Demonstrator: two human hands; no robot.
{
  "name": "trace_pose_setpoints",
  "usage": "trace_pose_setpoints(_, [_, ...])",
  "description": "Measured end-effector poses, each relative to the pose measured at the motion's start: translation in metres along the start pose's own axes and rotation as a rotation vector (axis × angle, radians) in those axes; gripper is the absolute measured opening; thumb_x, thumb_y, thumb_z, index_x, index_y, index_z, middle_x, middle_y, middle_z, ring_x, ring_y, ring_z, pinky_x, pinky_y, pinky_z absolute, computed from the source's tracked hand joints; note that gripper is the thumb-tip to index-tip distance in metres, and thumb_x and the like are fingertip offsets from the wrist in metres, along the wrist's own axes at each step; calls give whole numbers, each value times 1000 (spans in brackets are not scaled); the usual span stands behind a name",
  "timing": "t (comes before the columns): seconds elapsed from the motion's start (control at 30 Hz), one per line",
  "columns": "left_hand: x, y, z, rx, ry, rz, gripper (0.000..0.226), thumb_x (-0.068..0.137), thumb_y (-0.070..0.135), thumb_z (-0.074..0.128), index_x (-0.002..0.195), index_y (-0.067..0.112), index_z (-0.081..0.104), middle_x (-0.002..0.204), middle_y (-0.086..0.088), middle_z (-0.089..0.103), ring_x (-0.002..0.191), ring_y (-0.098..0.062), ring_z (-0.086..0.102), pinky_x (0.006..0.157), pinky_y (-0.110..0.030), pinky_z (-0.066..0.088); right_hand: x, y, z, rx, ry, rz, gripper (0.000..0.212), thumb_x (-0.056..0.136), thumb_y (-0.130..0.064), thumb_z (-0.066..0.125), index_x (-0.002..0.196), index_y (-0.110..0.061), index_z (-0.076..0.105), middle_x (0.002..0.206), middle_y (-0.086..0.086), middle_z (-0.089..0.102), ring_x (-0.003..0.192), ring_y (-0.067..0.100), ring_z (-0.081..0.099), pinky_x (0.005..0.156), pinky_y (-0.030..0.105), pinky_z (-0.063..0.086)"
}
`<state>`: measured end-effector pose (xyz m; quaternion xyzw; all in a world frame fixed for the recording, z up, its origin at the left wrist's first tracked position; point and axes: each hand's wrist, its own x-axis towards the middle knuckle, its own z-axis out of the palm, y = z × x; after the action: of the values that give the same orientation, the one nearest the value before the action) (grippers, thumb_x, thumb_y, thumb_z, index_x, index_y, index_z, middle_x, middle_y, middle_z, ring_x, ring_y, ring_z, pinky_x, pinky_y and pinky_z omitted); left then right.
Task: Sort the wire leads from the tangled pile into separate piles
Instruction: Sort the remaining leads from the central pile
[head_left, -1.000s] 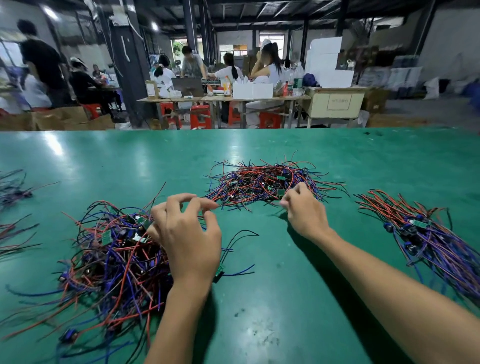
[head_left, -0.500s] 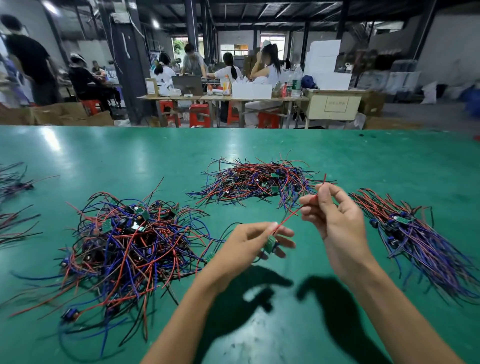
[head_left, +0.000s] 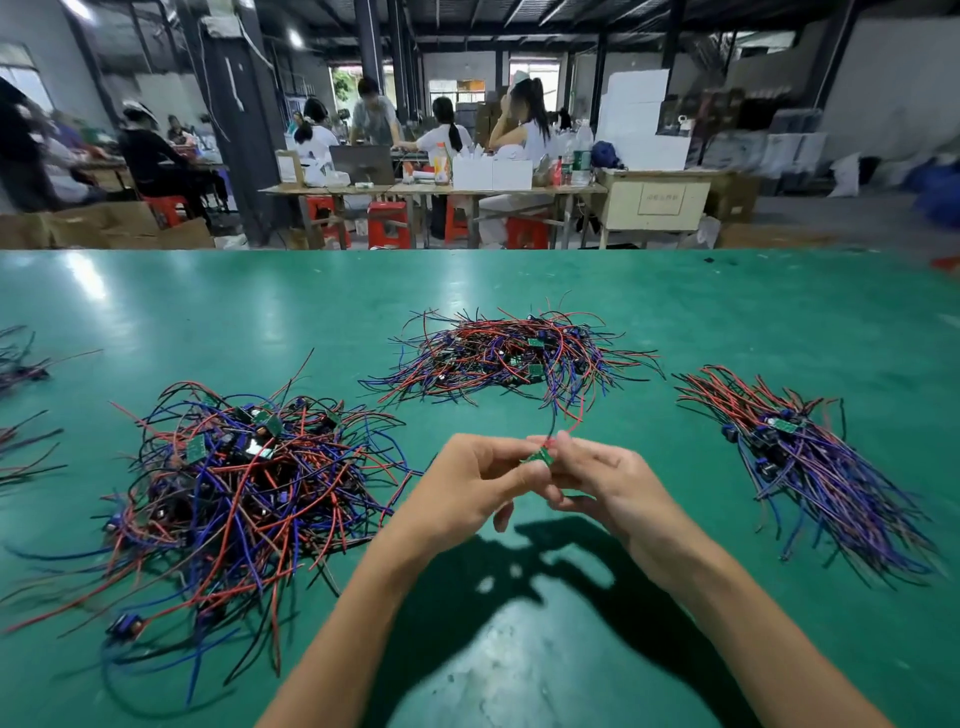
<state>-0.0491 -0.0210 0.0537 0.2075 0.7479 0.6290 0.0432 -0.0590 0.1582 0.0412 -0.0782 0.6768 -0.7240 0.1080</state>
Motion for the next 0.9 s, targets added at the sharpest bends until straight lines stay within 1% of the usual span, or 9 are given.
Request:
trace_pose_setpoints(0.1, [-1,-4,3,203,31,3,25,92,23,72,96,47,73,76,3,77,48,-13,36,44,-22,37,-2,4,5,-51,75,-126,35,85,-42,66,107,-17,76,102,0,77,90,14,70,85,38,56])
trace_pose_setpoints(0.2, [0,-6,4,276,131,49,23,88,30,76,87,53,70,73,11,76,44,-4,34,46,-17,36,-4,5,6,-30,202,-177,35,78,-44,71,98,-16,77,99,-1,78,87,7,70,74,21,54])
trace_pose_setpoints(0.27, [0,-6,5,307,169,76,20,86,31,78,88,51,71,72,12,75,44,-2,36,48,-15,36,-4,5,6,2,260,-182,33,74,-43,74,93,-16,78,94,2,79,82,6,70,67,15,52])
trace_pose_setpoints(0.43, [-1,-4,3,355,195,86,28,77,30,86,87,51,71,74,21,71,50,-6,46,54,-15,41,-4,4,5,47,289,-157,23,81,-35,77,89,-13,78,90,3,79,77,9,71,62,14,51])
trace_pose_setpoints(0.6, [0,-3,0,351,257,81,23,78,18,85,97,32,78,82,13,76,69,-15,67,74,-32,56,-4,0,3,151,334,-72,27,75,-39,79,87,-15,75,81,0,77,72,10,71,66,22,50])
trace_pose_setpoints(0.67, [0,-2,1,287,280,79,23,79,22,85,100,26,79,82,9,76,65,-17,64,69,-30,56,-4,-1,3,176,330,-56,29,73,-40,79,87,-15,75,76,-1,74,69,10,70,66,24,48])
trace_pose_setpoints(0.77, [-1,1,2,251,272,134,17,80,24,84,96,24,81,76,9,74,57,-8,54,58,-19,45,-6,-3,3,184,294,-82,30,71,-41,79,86,-15,76,77,1,75,66,11,68,63,20,50])
trace_pose_setpoints(0.83, [-1,5,4,198,300,169,9,83,24,81,92,24,81,75,7,75,58,-7,54,58,-20,45,-8,-6,2,187,259,-123,32,69,-43,79,87,-17,79,86,3,78,65,10,66,60,17,51])
trace_pose_setpoints(0.9, [0,11,1,26,385,177,7,88,24,75,91,24,81,76,3,76,58,-4,55,58,-19,47,-9,-9,1,146,224,-171,37,71,-46,77,97,-20,80,98,4,78,67,9,64,60,15,51])
